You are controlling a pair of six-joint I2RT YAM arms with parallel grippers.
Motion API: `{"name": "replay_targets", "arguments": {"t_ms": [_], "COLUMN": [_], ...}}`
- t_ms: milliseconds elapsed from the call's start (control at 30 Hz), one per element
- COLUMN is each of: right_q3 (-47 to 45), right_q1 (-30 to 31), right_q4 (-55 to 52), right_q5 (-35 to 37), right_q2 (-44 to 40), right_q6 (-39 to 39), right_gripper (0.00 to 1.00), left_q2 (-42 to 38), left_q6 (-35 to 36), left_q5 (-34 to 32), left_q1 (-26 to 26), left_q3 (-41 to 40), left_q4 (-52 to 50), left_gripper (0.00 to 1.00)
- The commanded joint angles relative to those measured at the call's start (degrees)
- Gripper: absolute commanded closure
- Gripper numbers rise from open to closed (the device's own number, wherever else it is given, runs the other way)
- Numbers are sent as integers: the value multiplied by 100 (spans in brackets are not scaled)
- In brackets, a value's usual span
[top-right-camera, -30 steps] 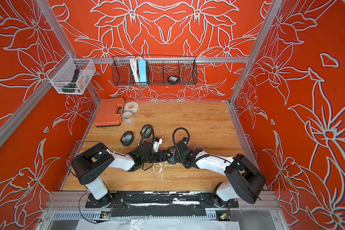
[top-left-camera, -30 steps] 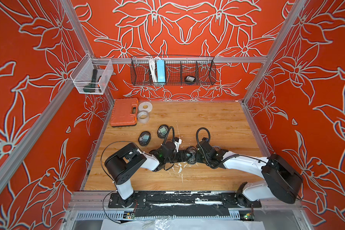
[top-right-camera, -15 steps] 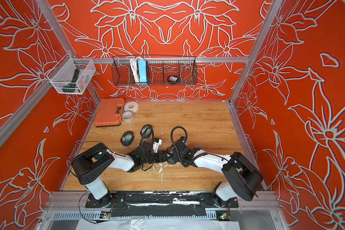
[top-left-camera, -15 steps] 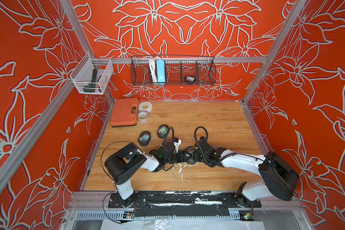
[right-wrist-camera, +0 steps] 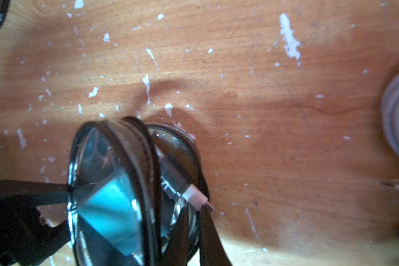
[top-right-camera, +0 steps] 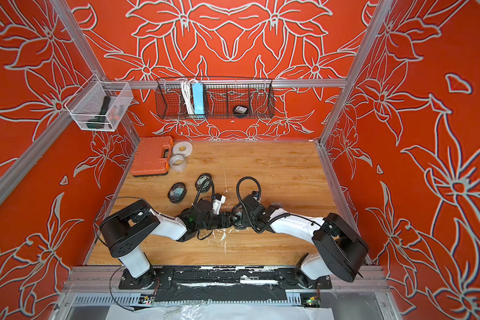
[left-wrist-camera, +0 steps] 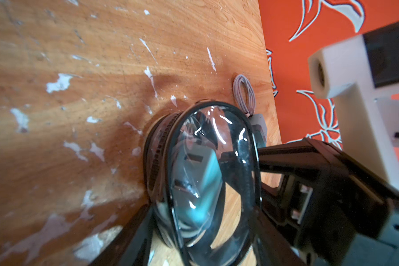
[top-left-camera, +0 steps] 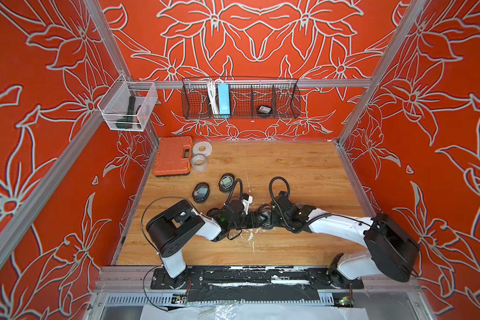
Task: Pack away charging kits
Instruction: Close the storage bag at the center of the board.
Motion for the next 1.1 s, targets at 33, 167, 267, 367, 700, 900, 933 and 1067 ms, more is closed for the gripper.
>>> {"name": "replay_targets", "arguments": {"t_ms": [33, 167, 267, 367, 700, 900, 933, 1067], "right_q3": [175, 152, 82, 45, 143, 198, 202, 238], "right_q1": [24, 28, 28, 27, -76, -113, -118, -112], "right_q4": [-247, -163, -101, 1, 391, 589, 586, 608], "right_q5": [336, 422, 518, 538, 335, -89, -139, -454], "right_q2": [25, -195, -411, -366, 361, 602, 607, 672], "right_q6": [-220, -463, -564, -640, -513, -506, -478, -359], "right_gripper": [84, 82, 75, 69, 84, 95, 95, 98], "left_q2": [48, 89, 118, 151, 188, 307, 324, 364], "left_q6": [-28, -37, -36, -37, -37, -45, -54, -61], "left_q5": [12, 10, 19, 40, 31, 61, 66, 66], "left_q1": [-48, -49, -48, -44, -55, -57, -57, -92], "left_q3": [-10, -6, -1, 17, 20, 82, 91, 116], "left_q4": [130, 153, 161, 167, 188, 205, 224, 258], "left_gripper": [37, 37, 38, 38, 37, 37, 38, 38]}}
